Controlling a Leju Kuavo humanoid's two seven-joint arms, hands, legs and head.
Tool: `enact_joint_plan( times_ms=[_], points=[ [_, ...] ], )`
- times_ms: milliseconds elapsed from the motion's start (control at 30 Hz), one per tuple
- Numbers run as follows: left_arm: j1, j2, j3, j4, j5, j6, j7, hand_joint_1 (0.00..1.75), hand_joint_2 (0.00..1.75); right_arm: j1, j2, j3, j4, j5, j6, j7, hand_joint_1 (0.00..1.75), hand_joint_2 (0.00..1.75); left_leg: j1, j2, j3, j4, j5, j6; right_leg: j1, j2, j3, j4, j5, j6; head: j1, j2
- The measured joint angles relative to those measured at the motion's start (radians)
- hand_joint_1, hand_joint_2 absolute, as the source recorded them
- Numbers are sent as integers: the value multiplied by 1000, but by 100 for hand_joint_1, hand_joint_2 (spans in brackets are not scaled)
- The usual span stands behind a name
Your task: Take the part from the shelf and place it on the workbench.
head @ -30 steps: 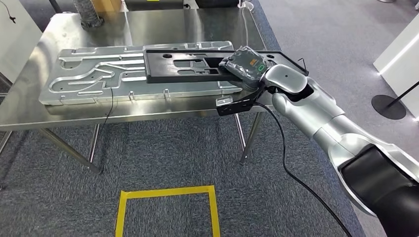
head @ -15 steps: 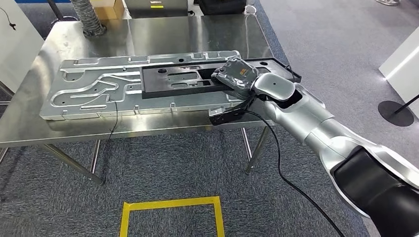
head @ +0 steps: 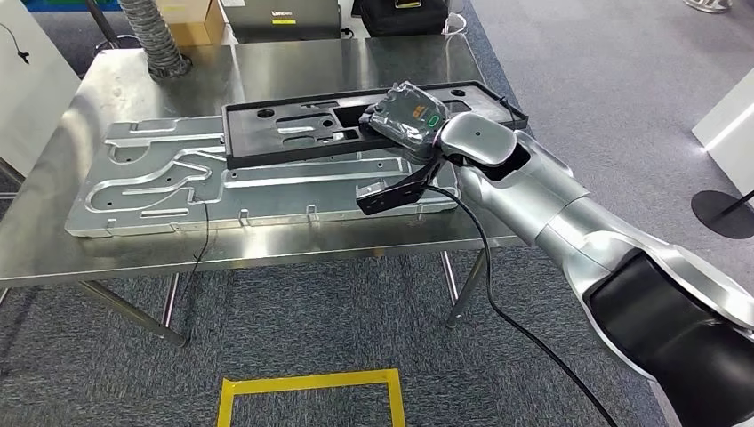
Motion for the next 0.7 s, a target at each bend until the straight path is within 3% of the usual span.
enact_joint_plan(
  times_ms=[67, 133, 200, 267, 333, 367, 400, 533, 600, 667, 700],
  points=[
    [1, 0, 0, 0, 0, 0, -1, 0, 175, -2, 9, 1, 1, 0, 0, 1, 148, 175, 1, 4, -23, 57, -31, -9, -6, -3, 17, -11, -5, -10, 0, 0],
    [3, 1, 0, 0, 1, 1, -1, 0, 175, -4, 20, 4, 4, 0, 1, 2, 148, 175, 5, 6, -93, 188, -80, -16, -7, -4, 30, -12, -14, -18, 0, 0],
    [5, 1, 0, 0, 1, 1, -1, 0, 175, -4, 32, 9, 8, 0, 2, 2, 148, 175, 8, 7, -159, 284, -93, -22, -7, -1, 40, -10, -25, -19, 0, 0],
    [5, 2, 0, 0, 1, 2, 0, 0, 175, -3, 42, 14, 12, 0, 0, 1, 148, 175, 10, 8, -160, 241, -33, -23, -8, 1, 54, -6, -39, -15, 0, 0],
    [6, 3, 1, 0, 1, 2, 3, 0, 175, -4, 49, 17, 17, 0, -2, 1, 148, 175, 10, 9, -111, 109, 48, -21, -6, 2, 67, 4, -58, -7, 0, 0],
    [6, 4, 1, 0, 1, 2, 5, 0, 175, -5, 53, 18, 19, 0, -4, 1, 148, 175, 9, 9, -90, 59, 66, -17, -5, 2, 69, 10, -65, -2, 0, 0],
    [6, 4, 1, 0, 1, 2, 7, 0, 175, -5, 56, 19, 22, 0, -6, 1, 148, 175, 8, 9, -77, 28, 72, -13, -3, 2, 69, 14, -71, 3, 0, 0],
    [7, 4, 3, 0, 1, 3, 13, 0, 175, -4, 64, 19, 29, -1, -12, 0, 148, 175, 7, 6, -72, 17, 60, 8, -5, 0, 60, 29, -90, 22, 0, 0],
    [5, 5, 3, 0, 1, 3, 12, 0, 175, -5, 65, 19, 32, -1, -16, 0, 148, 175, 10, 6, -69, 13, 59, 17, -7, 0, 19, 112, -136, 30, 0, 0],
    [4, 5, 4, 0, 1, 3, 9, 0, 175, -1, 67, 19, 36, -2, -19, -1, 148, 175, 9, 6, -68, 13, 56, 21, -8, 0, -54, 246, -186, 34, 0, 0],
    [5, 5, 5, 0, 1, 3, 8, 0, 175, 2, 68, 20, 39, -1, -19, -1, 148, 175, 8, 6, -66, 13, 54, 23, -8, 0, -83, 293, -192, 35, 0, 0]
  ],
)
